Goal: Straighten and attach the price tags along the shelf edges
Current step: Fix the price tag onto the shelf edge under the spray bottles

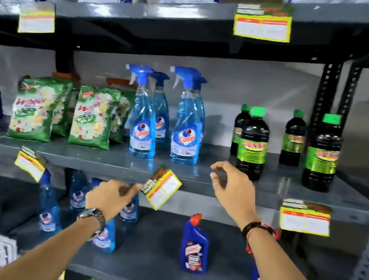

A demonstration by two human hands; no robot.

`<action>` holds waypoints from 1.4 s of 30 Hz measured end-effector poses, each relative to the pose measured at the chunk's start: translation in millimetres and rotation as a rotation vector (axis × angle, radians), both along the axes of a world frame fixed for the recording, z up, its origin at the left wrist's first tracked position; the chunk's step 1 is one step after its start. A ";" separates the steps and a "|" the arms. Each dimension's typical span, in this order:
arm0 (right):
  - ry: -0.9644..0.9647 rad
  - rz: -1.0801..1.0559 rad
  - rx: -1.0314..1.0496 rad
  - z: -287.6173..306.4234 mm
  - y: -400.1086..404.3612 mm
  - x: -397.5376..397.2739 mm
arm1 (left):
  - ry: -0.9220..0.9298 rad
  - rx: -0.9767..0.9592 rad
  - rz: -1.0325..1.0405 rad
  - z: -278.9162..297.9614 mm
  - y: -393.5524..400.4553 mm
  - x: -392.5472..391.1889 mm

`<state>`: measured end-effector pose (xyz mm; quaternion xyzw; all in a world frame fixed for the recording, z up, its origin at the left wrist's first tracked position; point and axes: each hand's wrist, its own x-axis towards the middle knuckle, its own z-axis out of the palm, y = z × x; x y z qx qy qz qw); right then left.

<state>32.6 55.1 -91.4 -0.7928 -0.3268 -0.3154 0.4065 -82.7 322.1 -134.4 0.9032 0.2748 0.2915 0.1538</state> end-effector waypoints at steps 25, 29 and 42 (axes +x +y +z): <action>0.085 -0.142 -0.046 -8.6 121.3 -37.4 | -0.272 0.233 -0.480 19.9 55.2 11.0; 0.115 -0.131 -0.133 -15.3 115.6 -38.7 | -0.223 0.289 -0.548 17.0 65.6 10.3; -0.019 -0.202 -0.191 -23.8 113.2 -33.4 | -0.214 0.317 -0.540 22.1 65.4 18.8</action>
